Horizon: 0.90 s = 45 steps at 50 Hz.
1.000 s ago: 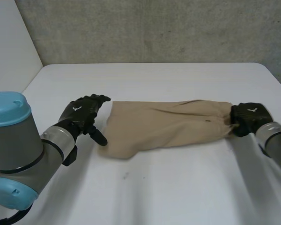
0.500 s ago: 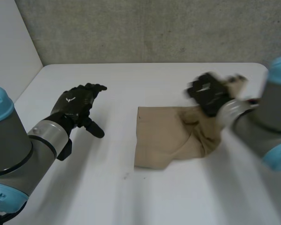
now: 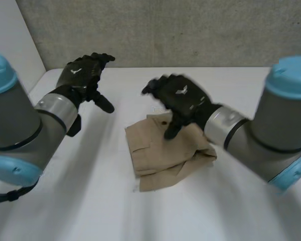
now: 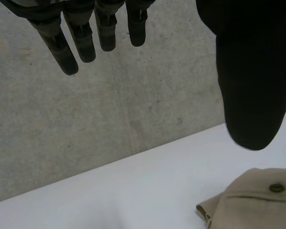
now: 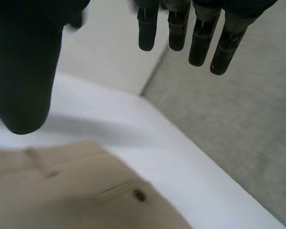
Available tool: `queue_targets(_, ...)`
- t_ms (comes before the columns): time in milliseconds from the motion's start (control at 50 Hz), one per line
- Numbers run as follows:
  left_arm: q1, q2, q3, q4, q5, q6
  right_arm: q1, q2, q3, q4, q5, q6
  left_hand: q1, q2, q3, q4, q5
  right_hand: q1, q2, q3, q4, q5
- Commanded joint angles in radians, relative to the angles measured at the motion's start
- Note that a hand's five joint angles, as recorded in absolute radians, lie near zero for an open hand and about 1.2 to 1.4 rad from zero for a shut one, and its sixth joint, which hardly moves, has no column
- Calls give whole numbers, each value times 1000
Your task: Fold the shorts.
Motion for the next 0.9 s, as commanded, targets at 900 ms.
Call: queue_targets(900, -291, -368, 266, -209, -230, 49, -148, 216, -140, 164, 180, -26, 2, -6, -18, -9, -21, -69, -87, -76, -94, -89)
